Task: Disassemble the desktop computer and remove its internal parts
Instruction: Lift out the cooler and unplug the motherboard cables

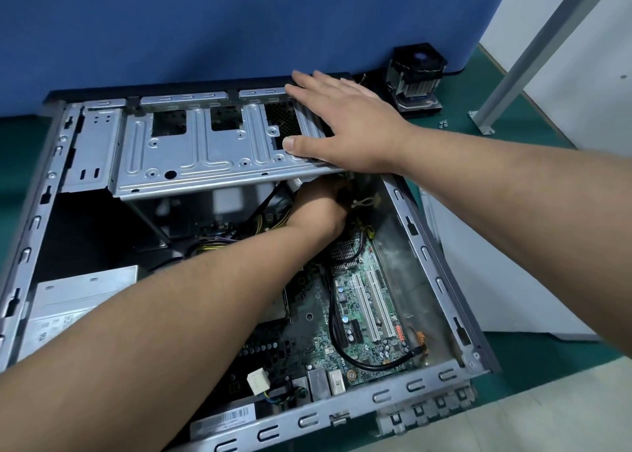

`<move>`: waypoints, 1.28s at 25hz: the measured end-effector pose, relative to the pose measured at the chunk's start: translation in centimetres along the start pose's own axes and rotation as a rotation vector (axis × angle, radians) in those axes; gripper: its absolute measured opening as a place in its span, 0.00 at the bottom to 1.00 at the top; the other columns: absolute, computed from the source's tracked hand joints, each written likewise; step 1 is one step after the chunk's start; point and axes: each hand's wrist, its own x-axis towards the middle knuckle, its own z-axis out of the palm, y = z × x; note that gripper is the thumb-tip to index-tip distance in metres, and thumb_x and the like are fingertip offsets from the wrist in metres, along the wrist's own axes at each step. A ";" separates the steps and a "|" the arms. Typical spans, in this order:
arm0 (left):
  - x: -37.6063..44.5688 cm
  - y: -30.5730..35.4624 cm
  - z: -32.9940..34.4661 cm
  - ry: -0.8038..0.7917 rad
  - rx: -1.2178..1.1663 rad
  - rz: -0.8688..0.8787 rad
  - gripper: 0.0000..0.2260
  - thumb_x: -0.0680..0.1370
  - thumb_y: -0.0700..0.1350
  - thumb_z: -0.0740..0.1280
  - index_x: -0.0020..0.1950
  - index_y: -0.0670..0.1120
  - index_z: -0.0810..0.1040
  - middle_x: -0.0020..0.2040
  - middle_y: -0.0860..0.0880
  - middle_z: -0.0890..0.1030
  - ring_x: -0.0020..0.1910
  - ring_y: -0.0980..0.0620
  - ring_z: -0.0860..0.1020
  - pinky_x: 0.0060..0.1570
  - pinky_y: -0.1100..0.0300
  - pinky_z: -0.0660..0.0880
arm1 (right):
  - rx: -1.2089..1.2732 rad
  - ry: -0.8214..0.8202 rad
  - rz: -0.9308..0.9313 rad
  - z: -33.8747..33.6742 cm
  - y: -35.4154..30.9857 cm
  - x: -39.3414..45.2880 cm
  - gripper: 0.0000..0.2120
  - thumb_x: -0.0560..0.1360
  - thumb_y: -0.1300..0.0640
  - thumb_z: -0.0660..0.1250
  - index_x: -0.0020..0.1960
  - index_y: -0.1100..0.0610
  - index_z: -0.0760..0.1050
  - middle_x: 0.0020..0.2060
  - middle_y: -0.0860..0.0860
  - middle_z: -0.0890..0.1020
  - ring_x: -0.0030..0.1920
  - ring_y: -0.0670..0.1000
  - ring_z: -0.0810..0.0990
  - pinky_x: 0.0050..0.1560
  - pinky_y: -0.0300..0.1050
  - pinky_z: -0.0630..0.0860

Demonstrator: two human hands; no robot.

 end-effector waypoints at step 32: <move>-1.0 -0.4 0.8 0.082 -0.064 0.147 0.18 0.77 0.33 0.65 0.66 0.42 0.81 0.65 0.39 0.81 0.63 0.36 0.78 0.63 0.53 0.73 | 0.015 -0.004 0.011 -0.2 0.2 0.0 0.42 0.77 0.26 0.54 0.83 0.47 0.52 0.83 0.44 0.51 0.82 0.47 0.47 0.81 0.51 0.45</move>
